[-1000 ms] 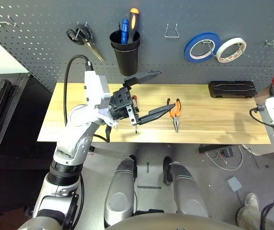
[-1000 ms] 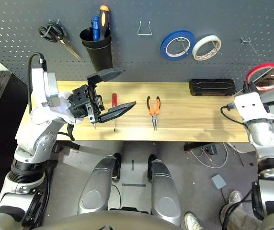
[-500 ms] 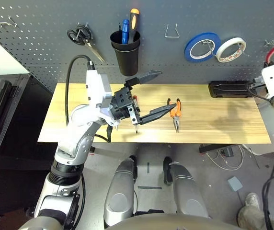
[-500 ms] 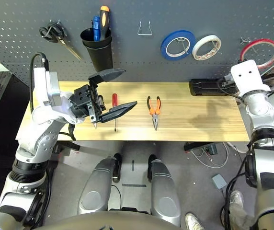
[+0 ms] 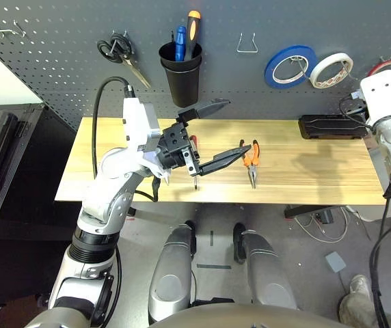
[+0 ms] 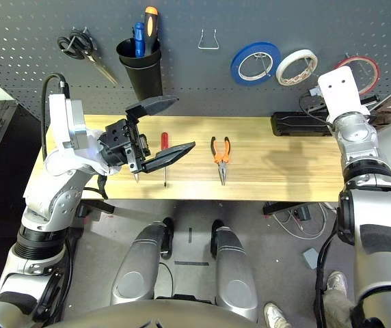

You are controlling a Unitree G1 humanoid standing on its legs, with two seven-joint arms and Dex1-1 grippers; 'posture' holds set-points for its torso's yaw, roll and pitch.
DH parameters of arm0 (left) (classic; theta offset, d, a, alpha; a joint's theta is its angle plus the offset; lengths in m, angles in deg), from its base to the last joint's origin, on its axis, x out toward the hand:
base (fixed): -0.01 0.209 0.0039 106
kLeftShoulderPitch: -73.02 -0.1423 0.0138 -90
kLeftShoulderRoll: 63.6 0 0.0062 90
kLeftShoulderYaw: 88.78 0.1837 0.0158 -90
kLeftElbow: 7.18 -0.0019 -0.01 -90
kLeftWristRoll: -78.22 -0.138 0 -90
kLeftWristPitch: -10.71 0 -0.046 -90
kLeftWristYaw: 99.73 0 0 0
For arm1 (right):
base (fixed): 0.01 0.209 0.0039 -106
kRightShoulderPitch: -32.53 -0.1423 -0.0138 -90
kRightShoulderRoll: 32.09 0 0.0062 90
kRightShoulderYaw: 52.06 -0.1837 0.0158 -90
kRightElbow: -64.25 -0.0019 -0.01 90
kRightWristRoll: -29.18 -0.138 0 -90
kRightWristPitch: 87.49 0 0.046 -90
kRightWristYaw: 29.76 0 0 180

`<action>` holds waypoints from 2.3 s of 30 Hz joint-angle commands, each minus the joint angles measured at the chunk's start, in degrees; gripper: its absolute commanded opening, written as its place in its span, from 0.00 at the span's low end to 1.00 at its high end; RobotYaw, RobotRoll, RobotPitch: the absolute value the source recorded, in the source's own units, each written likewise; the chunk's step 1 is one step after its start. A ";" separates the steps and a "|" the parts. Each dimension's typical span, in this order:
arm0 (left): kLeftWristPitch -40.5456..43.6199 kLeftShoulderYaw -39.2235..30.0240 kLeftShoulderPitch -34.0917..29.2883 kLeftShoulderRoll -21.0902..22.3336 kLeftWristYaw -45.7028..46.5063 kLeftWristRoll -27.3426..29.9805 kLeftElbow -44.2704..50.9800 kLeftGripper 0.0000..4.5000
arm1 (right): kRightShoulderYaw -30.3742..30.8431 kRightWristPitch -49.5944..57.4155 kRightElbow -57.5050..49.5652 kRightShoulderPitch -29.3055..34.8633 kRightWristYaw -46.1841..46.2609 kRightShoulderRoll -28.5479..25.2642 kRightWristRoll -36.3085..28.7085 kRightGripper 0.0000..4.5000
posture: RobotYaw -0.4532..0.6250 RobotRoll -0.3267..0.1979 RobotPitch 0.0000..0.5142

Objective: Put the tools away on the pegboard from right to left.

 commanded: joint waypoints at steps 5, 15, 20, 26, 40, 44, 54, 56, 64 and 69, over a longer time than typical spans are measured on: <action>0.77 0.75 -1.02 0.75 0.49 -0.49 1.94 1.00 | -0.85 -7.58 -0.53 2.82 3.28 0.10 -1.12 0.80 | 0.68 0.62 0.50; 0.66 0.77 -2.05 1.91 0.37 -1.23 1.00 1.00 | -0.98 -23.28 -7.80 14.77 2.16 1.98 -3.15 0.99 | 0.67 0.62 0.51; 0.59 1.79 -3.16 4.66 -0.80 -4.01 -0.97 1.00 | -2.33 -17.39 -15.57 21.30 -4.62 6.12 -9.25 0.99 | 0.66 0.62 0.51; 1.27 2.51 -3.91 7.10 -1.04 -6.47 -2.76 1.00 | -1.91 -0.04 -29.45 28.23 -13.59 10.62 -15.13 0.99 | 0.66 0.62 0.52; 5.93 7.78 -6.83 15.01 -0.61 -17.85 -5.36 1.00 | 0.44 53.12 -55.68 29.77 -12.40 21.13 -21.02 0.99 | 0.67 0.62 0.54; 6.69 8.33 -6.63 15.97 -0.56 -19.71 -6.10 1.00 | 0.90 61.89 -54.46 26.61 -10.61 24.49 -21.45 0.99 | 0.68 0.62 0.55; 8.31 8.20 -6.51 16.63 -0.81 -21.66 -6.11 1.00 | 0.30 67.98 -42.15 16.99 -4.56 30.09 -20.22 0.99 | 0.70 0.62 0.58; 8.49 8.24 -6.47 16.86 -0.91 -22.20 -6.25 1.00 | 0.08 67.50 -38.87 14.97 -3.51 30.53 -20.04 0.99 | 0.71 0.62 0.58; 8.10 8.98 -5.84 17.67 -1.26 -24.75 -7.79 1.00 | -0.05 63.85 -27.37 9.14 -0.92 31.30 -18.87 0.99 | 0.72 0.62 0.61; 7.94 9.36 -5.13 17.32 -1.24 -25.58 -8.75 1.00 | -0.23 60.61 -21.96 7.39 0.04 31.63 -18.33 0.99 | 0.73 0.62 0.61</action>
